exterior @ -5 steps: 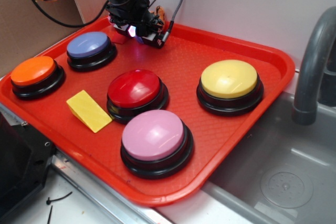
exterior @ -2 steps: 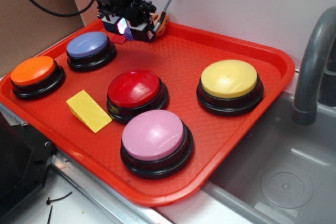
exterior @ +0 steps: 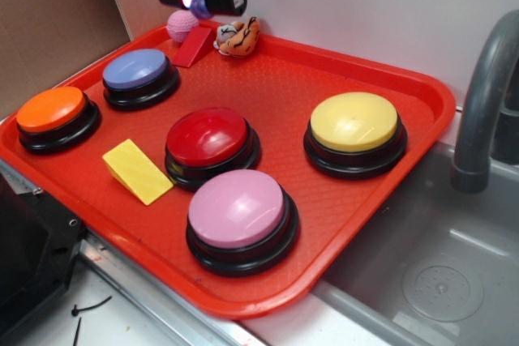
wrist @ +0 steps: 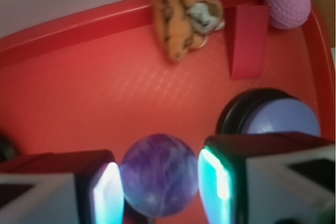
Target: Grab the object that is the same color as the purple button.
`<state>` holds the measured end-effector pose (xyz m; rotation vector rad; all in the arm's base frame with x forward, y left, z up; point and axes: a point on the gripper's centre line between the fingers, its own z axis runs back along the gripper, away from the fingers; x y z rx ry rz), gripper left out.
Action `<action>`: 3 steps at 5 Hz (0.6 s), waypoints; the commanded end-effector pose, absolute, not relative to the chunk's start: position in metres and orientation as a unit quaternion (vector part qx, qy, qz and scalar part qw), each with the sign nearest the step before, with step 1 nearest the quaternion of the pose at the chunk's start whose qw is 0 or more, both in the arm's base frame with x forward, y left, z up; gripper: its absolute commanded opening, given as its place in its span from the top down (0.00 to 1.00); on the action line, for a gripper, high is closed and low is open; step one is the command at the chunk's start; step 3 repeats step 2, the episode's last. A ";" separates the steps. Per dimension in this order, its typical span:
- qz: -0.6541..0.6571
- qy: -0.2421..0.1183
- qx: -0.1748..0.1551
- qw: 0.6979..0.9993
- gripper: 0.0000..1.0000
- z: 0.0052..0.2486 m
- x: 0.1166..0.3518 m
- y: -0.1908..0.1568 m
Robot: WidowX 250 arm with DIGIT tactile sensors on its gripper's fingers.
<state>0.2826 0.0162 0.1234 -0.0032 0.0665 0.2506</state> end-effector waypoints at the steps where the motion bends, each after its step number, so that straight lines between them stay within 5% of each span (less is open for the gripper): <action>1: 0.131 -0.035 -0.003 0.991 1.00 0.202 0.274 0.006; 3: 0.125 -0.051 0.014 0.991 1.00 0.205 0.272 0.005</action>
